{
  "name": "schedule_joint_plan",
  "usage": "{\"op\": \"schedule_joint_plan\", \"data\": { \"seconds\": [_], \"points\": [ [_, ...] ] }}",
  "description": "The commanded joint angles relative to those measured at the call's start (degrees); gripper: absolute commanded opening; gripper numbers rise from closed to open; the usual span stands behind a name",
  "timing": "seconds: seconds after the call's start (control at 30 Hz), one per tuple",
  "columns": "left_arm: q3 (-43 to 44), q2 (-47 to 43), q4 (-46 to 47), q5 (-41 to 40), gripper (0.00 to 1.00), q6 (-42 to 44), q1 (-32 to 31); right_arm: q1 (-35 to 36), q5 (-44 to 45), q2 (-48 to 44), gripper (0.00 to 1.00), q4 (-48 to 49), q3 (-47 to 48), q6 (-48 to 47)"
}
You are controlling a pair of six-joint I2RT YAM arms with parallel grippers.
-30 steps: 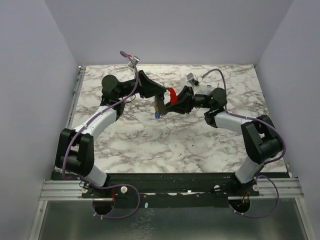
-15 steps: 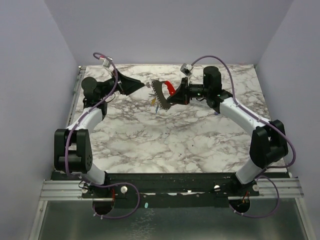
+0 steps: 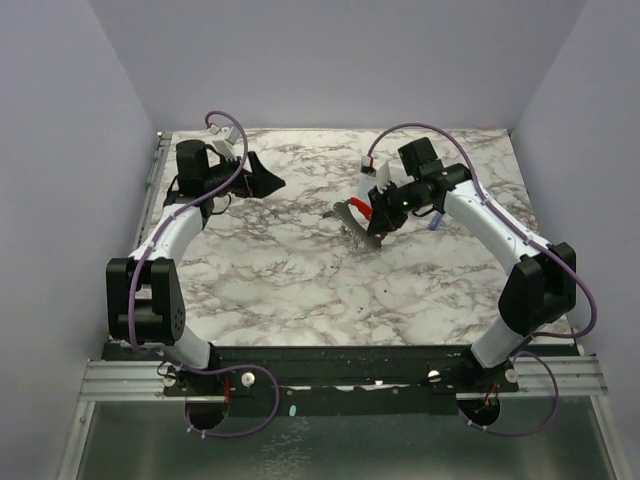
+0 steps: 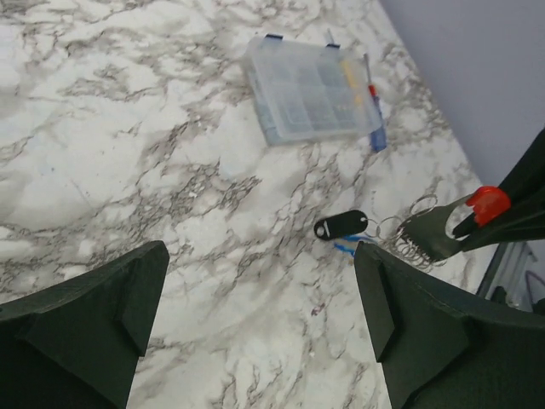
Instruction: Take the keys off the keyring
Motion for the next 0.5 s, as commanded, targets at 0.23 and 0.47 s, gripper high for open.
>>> {"op": "schedule_joint_plan", "data": {
  "seconds": [0.23,0.47],
  "points": [
    [-3.46,-9.68,-18.79,-6.17,0.99,33.55,-5.73,0.03,5.64,1.22,0.01,-20.58,8.7,-11.28],
    [-8.08,-11.34,-18.19,-3.95,0.9,42.57,-13.81,0.68,2.73,-0.02,0.0,-21.03,10.44,-10.54]
  ]
}}
